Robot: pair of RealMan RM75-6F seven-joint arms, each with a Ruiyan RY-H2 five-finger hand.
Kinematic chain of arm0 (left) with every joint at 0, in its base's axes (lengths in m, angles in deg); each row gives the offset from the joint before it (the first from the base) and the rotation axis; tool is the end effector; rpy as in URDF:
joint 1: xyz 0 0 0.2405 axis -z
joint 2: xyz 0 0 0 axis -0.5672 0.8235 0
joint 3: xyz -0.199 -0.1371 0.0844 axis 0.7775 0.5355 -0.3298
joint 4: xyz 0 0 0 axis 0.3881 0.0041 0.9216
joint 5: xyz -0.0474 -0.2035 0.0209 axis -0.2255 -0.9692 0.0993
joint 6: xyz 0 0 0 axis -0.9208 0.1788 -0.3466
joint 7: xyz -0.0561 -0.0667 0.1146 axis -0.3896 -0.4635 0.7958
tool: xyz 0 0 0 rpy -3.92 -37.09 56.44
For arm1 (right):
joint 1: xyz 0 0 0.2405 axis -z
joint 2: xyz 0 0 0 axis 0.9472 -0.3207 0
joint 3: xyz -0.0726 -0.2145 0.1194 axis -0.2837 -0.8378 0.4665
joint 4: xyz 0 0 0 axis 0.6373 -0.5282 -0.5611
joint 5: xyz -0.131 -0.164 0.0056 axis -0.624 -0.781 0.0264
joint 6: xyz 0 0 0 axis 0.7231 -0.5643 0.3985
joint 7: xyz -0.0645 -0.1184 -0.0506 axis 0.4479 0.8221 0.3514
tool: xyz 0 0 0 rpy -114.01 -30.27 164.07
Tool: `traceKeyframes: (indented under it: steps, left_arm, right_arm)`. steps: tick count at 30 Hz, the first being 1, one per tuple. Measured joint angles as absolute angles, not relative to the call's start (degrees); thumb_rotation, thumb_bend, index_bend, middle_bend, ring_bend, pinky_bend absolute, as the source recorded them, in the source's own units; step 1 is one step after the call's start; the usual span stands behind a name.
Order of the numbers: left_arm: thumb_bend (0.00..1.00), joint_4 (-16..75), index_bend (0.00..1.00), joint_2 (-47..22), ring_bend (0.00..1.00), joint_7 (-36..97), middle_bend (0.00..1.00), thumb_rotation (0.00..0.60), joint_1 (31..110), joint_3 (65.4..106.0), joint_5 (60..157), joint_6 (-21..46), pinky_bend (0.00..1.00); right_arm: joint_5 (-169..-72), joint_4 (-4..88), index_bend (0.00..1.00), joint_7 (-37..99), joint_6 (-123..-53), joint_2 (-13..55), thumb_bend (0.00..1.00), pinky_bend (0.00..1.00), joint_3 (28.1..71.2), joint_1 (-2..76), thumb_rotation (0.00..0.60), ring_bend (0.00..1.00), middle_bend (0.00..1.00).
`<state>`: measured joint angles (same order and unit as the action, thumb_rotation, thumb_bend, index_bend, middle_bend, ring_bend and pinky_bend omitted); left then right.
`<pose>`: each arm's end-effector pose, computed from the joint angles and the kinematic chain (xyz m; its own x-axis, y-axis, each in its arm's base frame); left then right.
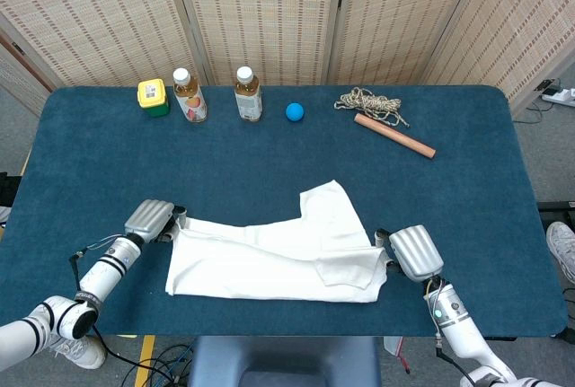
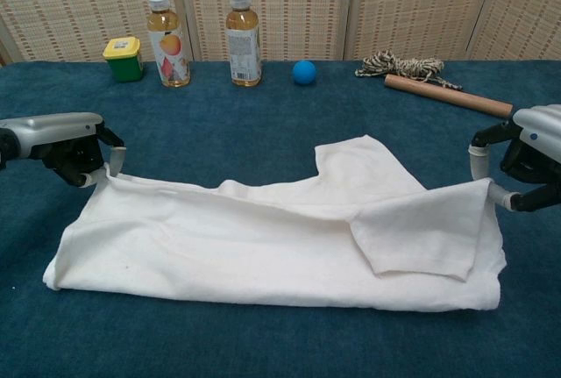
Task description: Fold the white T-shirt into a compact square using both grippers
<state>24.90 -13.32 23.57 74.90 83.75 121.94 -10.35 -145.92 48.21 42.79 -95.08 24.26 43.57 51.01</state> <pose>-0.2434 0.3678 0.0093 0.4260 0.4307 0.7956 0.9014 -0.2773 -0.3326 -0.2431 -0.2542 0.0172 0.4444 -0.1140 0.8886 -0.8618 -0.3251 0.3893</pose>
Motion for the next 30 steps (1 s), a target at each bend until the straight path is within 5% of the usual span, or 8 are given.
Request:
traceKeyframes:
  steps: [20,30]
  left_arm:
    - [0.58,21.15,0.54,-16.00,0.86,25.89,0.96,0.600,76.13,84.48,116.56,-12.89,1.00]
    - [0.58,22.05,0.38,-15.50,0.86,27.46,0.96,0.600,76.08,84.54,114.41,-13.48,1.00]
  right_arm:
    - [-149.02,32.13,0.88,32.51,-99.10,32.61,0.62,1.00,44.99,47.55,0.600,1.00,1.00]
    - [-148.68,25.23,0.88,30.33,-97.59,36.75,0.62,1.00,45.75,44.26,0.600,1.00,1.00]
